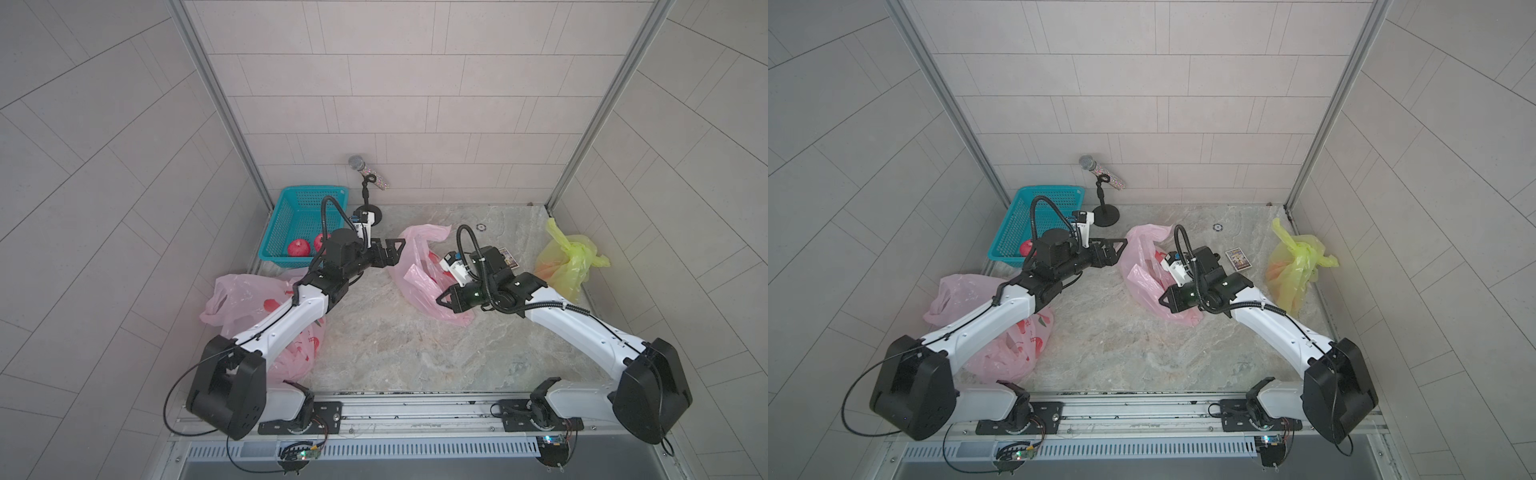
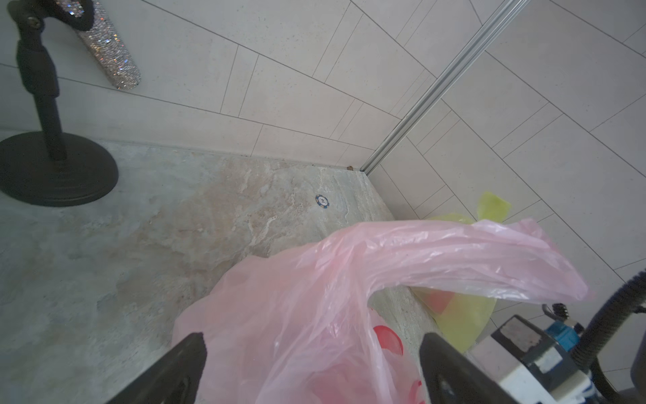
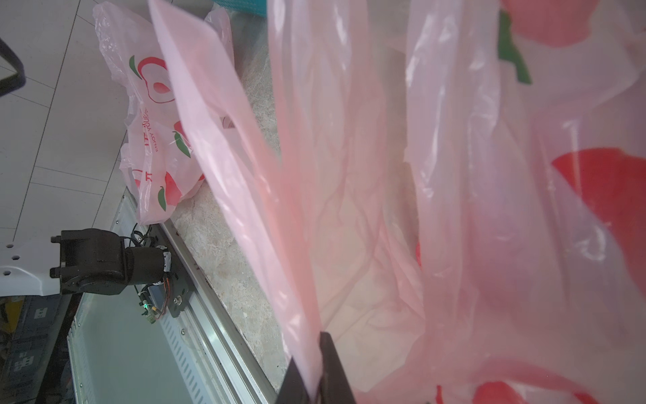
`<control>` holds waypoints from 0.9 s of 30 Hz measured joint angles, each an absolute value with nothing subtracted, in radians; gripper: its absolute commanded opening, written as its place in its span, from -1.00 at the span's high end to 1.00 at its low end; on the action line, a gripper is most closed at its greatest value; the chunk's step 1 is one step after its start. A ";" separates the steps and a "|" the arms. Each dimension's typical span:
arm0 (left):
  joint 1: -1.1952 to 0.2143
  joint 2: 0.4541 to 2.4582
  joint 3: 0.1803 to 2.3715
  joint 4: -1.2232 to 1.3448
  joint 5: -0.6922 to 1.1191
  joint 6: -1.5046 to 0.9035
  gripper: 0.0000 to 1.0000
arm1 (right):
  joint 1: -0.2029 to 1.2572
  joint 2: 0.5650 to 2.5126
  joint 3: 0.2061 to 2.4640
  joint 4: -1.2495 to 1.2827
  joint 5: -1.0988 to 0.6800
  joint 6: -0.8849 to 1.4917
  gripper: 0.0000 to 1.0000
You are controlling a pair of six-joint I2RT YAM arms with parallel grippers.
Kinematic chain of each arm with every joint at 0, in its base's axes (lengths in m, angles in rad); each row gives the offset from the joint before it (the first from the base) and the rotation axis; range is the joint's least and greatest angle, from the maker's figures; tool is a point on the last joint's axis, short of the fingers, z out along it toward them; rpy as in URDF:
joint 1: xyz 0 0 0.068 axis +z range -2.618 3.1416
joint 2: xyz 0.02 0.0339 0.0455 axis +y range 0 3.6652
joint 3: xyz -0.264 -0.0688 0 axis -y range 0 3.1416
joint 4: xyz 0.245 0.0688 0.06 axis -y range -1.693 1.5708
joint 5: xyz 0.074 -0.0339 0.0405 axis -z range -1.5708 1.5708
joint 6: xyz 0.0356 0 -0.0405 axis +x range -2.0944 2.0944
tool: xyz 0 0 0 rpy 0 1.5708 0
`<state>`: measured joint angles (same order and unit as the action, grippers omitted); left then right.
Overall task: Untie the knot of a plastic bag & take out the apple
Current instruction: Adjust the plastic bag at the center of the board.
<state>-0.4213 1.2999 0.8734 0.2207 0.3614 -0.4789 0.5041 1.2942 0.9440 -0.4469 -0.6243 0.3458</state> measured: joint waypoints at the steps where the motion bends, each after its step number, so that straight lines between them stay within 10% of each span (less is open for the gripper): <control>1: -0.421 1.265 0.851 0.198 0.351 -0.481 -0.99 | 0.504 1.296 0.944 -0.447 -0.625 0.346 0.81; 11: -0.455 1.105 0.727 0.093 0.297 -0.551 -0.94 | 0.505 1.311 0.944 -0.445 -0.633 0.349 0.78; 27: -0.565 1.422 0.719 0.374 0.319 -0.690 -0.97 | 0.577 1.336 0.945 -0.461 -0.620 0.329 0.77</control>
<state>-0.5648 1.4223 0.7185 0.3737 0.3191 -0.6899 0.5766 1.3357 0.9451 -0.4610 -0.6205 0.3286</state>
